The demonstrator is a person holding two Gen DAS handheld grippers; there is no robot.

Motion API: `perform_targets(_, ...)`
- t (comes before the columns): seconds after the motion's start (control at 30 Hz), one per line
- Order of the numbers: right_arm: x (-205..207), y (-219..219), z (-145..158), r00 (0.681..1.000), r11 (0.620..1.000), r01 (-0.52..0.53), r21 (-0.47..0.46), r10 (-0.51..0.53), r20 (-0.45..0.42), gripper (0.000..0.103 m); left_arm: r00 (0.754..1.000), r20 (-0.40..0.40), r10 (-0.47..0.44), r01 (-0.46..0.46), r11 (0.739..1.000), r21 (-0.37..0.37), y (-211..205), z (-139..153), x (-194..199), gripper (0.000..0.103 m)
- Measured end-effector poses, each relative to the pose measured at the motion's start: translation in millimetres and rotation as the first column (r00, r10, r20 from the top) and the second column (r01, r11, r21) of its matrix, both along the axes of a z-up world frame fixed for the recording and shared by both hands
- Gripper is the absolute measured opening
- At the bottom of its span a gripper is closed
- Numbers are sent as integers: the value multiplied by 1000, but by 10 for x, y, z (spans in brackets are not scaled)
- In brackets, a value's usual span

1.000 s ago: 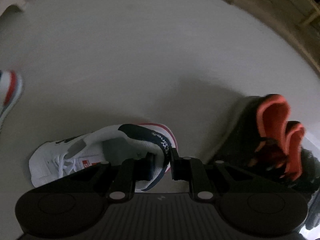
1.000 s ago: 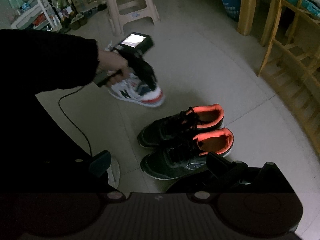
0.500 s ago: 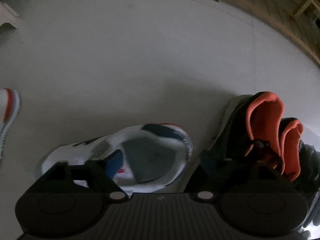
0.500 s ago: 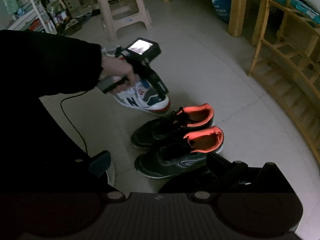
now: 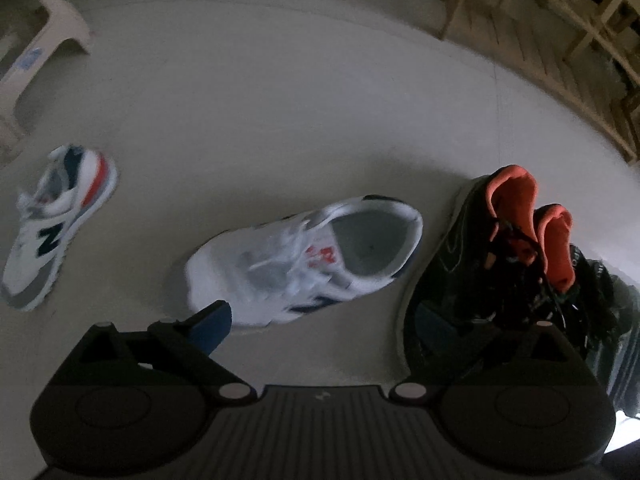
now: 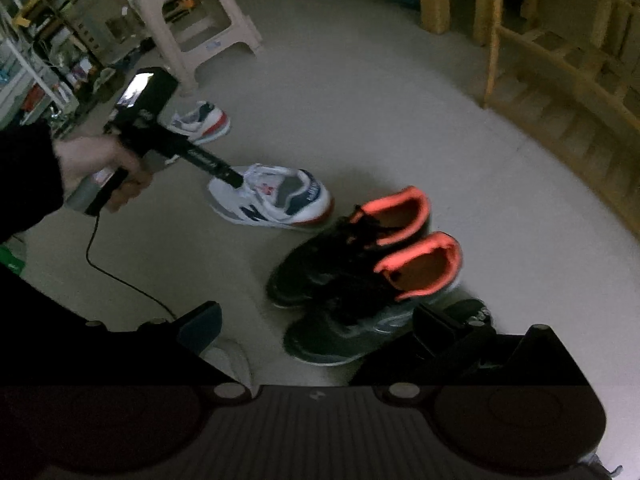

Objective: Organize scattered shoes
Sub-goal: 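Carry the white sneaker beside the black-and-orange pair and release it, then grasp the white sneaker heel with the right tool and lift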

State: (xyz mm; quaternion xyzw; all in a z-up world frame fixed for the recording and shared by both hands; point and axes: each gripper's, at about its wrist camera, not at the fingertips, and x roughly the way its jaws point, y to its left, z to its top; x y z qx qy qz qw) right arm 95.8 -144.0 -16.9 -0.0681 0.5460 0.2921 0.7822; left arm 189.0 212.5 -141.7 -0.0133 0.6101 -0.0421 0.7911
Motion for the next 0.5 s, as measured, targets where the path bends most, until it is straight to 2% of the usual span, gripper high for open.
perform_targets(0.1, 14, 240, 126, 999, 999, -41, -12, 41, 33, 103, 1000, 15, 24, -24, 1000, -1, 122, 134, -125, 100)
perform_targets(0.27, 133, 574, 174, 996, 997, -67, 26, 66, 54, 103, 996, 41, 80, -81, 997, 13, 401, 384, -223, 101)
perform_targets(0.37, 236, 734, 61, 996, 997, -71, 15, 70, 61, 103, 996, 50, 67, -68, 997, 28, 526, 418, -222, 103)
perform_targets(0.5, 432, 893, -254, 998, 998, -48, -31, 49, 33, 103, 998, 58, 37, -40, 998, 51, 681, 377, -203, 103)
